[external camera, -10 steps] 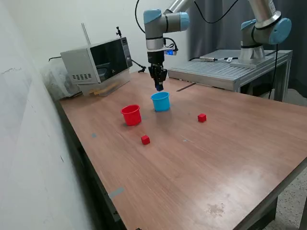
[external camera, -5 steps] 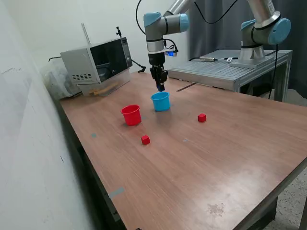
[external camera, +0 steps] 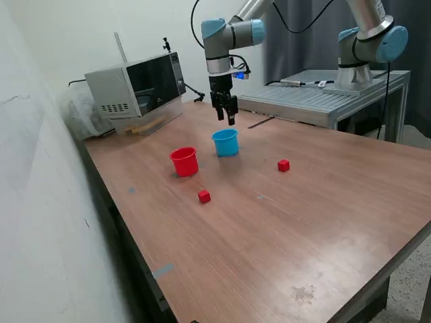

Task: Place red objects in the red bin, and blue objects in the blue bin.

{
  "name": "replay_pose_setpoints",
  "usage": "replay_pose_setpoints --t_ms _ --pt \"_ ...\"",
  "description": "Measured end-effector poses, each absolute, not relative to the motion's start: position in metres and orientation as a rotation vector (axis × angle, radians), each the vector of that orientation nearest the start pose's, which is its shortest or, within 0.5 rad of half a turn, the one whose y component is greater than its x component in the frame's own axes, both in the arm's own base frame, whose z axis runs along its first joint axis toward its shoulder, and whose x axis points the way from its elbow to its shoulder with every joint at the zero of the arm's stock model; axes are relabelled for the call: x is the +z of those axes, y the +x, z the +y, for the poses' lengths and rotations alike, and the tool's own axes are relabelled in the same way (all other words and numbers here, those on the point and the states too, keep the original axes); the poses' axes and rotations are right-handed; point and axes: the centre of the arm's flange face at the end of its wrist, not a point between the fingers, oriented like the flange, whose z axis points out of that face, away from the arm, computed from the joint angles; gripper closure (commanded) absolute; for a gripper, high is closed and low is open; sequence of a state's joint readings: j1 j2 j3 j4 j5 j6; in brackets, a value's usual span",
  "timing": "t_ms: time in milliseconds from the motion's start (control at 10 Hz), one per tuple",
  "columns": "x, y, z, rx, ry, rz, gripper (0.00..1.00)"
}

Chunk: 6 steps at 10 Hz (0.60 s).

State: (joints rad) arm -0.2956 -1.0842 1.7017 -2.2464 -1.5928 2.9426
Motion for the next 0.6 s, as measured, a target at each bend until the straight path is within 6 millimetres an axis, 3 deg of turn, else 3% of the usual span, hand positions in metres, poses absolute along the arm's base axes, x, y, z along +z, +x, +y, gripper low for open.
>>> replay_pose_setpoints --t_ms 200,300,600 --pt "0.234 -0.626 0.046 0.119 -2.134 2.334 0.00" --pt "0.255 -0.615 0.024 0.154 -2.173 2.319 0.00" --pt "0.326 -0.569 -0.073 0.219 -2.231 2.333 0.00"
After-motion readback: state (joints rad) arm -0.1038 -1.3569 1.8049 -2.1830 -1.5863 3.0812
